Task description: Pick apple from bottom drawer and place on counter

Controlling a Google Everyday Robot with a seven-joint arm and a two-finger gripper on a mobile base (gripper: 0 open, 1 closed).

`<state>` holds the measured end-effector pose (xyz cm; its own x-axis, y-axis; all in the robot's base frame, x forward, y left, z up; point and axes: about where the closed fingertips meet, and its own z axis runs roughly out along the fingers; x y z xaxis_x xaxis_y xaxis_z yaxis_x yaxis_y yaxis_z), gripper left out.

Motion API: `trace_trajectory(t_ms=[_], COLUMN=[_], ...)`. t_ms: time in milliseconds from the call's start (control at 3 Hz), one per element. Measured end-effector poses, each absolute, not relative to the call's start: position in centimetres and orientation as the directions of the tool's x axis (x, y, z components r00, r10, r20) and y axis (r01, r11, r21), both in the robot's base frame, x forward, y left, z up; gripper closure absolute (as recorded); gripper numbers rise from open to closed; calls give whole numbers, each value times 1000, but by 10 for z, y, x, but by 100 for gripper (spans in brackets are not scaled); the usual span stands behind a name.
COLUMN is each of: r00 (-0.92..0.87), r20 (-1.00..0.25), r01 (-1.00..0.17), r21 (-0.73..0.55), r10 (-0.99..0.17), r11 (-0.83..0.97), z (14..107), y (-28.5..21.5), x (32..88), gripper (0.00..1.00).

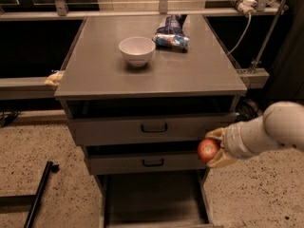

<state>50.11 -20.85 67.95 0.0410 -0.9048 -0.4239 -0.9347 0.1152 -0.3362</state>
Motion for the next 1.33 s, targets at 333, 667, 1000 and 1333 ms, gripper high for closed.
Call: trace_trajectory(t_ms=[333,667,1000,1333], r00=[63,64,109,184], r20=[-374,-375,-401,-400], r01=[-917,-917,-907,-873], r21=[-387,-388,-415,-486], r10=[-925,-925,-910,-898], r11=[94,94,75,38], z=[717,717,762,867], y=[-208,-208,-194,-170], x=[498,498,504,511], gripper=[100,100,100,100])
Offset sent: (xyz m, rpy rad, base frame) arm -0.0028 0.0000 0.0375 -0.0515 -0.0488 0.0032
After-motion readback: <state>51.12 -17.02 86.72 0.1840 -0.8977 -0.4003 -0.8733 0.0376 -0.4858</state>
